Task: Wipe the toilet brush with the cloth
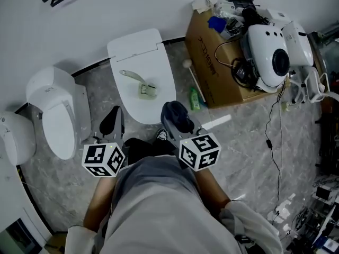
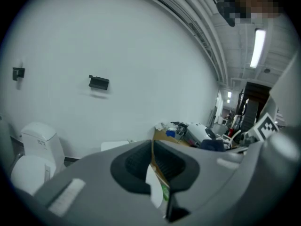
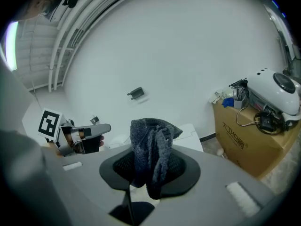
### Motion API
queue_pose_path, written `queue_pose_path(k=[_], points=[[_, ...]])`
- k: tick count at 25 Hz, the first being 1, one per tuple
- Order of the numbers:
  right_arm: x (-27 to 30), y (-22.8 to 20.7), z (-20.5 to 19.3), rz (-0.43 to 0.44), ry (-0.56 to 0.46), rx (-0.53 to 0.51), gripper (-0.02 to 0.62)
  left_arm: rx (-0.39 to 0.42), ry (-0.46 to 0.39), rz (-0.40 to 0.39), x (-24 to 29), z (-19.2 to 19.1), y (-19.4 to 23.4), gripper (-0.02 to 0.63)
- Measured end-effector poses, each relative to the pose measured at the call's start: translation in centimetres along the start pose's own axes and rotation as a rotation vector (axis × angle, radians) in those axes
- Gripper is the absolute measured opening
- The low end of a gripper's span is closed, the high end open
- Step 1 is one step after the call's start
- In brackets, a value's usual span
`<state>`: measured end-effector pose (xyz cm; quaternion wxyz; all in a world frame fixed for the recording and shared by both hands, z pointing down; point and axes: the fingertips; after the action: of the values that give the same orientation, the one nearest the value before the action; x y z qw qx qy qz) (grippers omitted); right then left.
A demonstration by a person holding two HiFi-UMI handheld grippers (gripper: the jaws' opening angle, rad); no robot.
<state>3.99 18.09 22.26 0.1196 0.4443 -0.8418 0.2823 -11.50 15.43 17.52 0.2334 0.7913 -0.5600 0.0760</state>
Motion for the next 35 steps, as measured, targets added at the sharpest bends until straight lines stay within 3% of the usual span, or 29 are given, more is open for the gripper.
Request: queue_pose_path(k=[9,23,35], points=[[2.0,-1.8,0.0,0.054,0.059,-0.01,0.106,-0.058,-0.021,0.076,3.1,1.0,1.9,0.0],[4.7,-5.1,1.1,0.024,0.082,0.063,0.106,-0.108,0.014,0.133,8.6,1.2,5.3,0.0],[11.0,-5.9,3.2,-0.055,0.147,0.111,0.106,-0.143,0.125,0.051,15.3,-0.5,8.8,0.0]])
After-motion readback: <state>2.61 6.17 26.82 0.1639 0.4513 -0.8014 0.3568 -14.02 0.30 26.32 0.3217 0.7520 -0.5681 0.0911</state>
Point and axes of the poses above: the fingertips, and each gripper's own axes: x forward along the fingers, y to its left, z out of its top, and after that the axes turned 4 degrees about -x, right-handed
